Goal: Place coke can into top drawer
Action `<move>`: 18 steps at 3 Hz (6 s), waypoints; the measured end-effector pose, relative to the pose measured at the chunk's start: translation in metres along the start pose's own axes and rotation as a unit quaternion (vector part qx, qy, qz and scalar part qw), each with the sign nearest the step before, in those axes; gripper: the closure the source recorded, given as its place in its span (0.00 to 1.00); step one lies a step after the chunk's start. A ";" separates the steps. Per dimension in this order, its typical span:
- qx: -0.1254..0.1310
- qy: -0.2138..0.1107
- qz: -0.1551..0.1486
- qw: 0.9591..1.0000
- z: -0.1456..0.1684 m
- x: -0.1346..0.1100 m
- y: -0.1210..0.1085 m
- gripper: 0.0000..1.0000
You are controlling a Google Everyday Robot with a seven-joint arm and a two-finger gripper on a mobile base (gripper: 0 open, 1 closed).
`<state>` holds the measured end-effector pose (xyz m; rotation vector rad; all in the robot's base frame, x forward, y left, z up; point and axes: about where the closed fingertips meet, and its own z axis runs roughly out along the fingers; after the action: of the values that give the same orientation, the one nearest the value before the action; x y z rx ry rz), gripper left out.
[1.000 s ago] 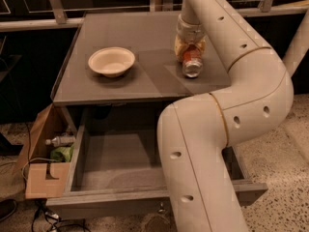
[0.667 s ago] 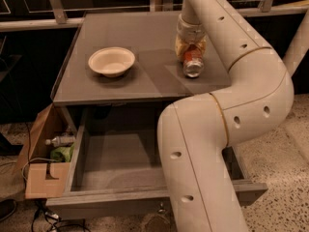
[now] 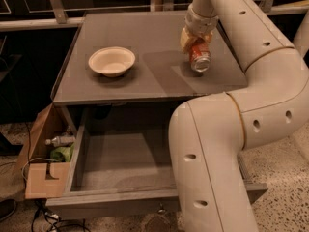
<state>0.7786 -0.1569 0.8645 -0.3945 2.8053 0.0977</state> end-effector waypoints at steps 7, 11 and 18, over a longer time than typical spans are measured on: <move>-0.067 -0.022 -0.091 0.993 -0.075 0.036 0.012 1.00; -0.144 0.008 -0.086 0.986 -0.075 0.129 0.023 1.00; -0.194 0.054 -0.019 0.979 -0.035 0.259 0.084 1.00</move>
Offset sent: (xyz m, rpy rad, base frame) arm -0.0066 -0.0060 0.0130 0.0288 -0.0255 0.0489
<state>0.5076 -0.1474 0.8199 -0.5554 2.8772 0.6390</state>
